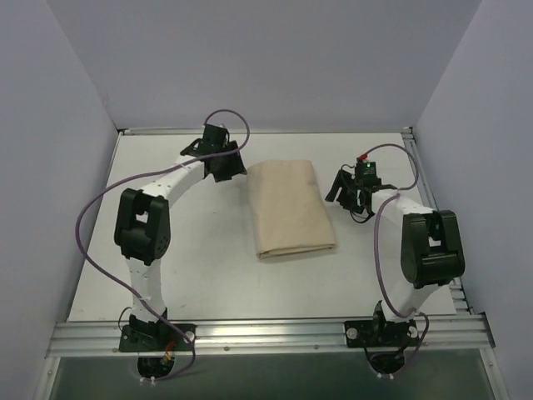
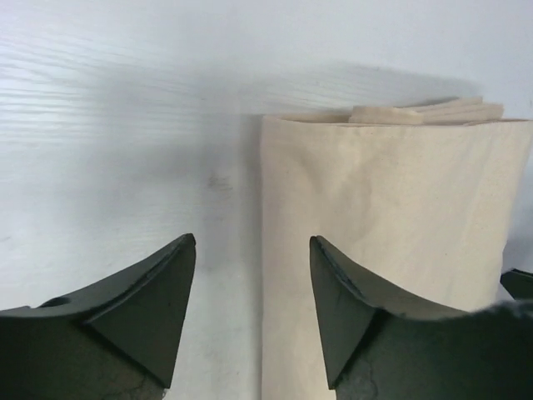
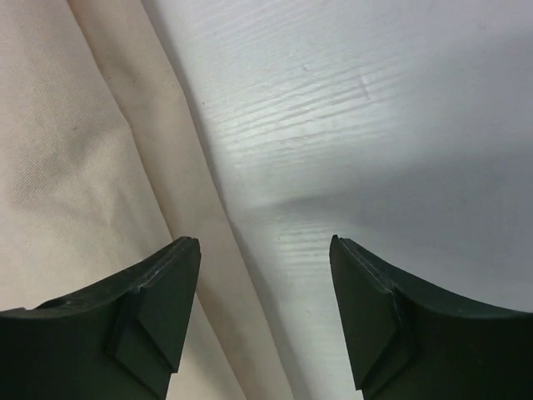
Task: Open and lay out the surgical kit
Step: Move the surgical kit at the center of the board, then open the surgical kit at the center of the board.
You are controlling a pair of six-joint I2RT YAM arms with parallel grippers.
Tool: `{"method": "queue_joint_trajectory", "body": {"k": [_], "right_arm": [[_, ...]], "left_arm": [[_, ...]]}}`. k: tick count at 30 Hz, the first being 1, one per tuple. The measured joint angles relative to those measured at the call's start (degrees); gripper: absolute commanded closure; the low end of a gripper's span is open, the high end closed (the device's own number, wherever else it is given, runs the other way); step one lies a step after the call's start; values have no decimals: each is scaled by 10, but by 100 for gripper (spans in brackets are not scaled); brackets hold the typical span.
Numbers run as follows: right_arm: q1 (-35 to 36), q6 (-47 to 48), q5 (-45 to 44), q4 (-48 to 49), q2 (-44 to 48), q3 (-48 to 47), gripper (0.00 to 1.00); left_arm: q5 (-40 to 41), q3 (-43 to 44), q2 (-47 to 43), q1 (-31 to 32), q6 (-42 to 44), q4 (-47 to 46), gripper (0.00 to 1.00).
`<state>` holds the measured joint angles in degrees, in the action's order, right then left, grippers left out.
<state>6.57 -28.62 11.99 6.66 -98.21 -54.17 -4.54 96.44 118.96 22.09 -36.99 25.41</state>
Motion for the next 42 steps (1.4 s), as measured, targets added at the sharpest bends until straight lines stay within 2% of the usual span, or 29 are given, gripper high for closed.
{"method": "queue_joint_trajectory", "body": {"k": [5,9,12,15,17,18,20,21,22,26,29,30,33,37,42], "right_arm": [[-13,34,-10,-60,97,2,22],[-15,49,51,-58,171,38,22],[-16,54,88,-49,176,65,23],[-16,59,117,-45,146,77,34],[-16,59,132,-36,120,77,37],[-16,59,139,-31,109,77,43],[-11,58,150,-19,90,77,46],[-9,57,152,-14,85,77,56],[-7,57,155,-10,82,77,61],[7,54,154,0,80,77,73],[10,53,151,0,81,77,90],[11,52,151,0,81,77,100],[14,51,148,-8,88,76,100],[38,45,122,-43,104,46,100],[164,4,59,-61,118,-46,100]], "left_arm": [[60,-70,-153,-5,34,33,30],[28,-136,-290,22,50,23,33],[-6,-201,-356,57,50,6,34],[-29,-270,-378,103,43,-8,35],[-38,-315,-379,135,32,-17,37],[-40,-334,-379,147,27,-21,37],[-42,-362,-380,165,17,-21,39],[-42,-370,-380,171,14,-22,39],[-42,-376,-380,174,11,-22,39],[-29,-377,-388,181,5,-24,39],[-16,-377,-401,182,5,-25,39],[-11,-377,-405,182,5,-25,39],[2,-371,-406,183,5,-23,39],[62,-361,-413,184,-8,1,38],[167,-362,-500,184,-36,48,37]]}}
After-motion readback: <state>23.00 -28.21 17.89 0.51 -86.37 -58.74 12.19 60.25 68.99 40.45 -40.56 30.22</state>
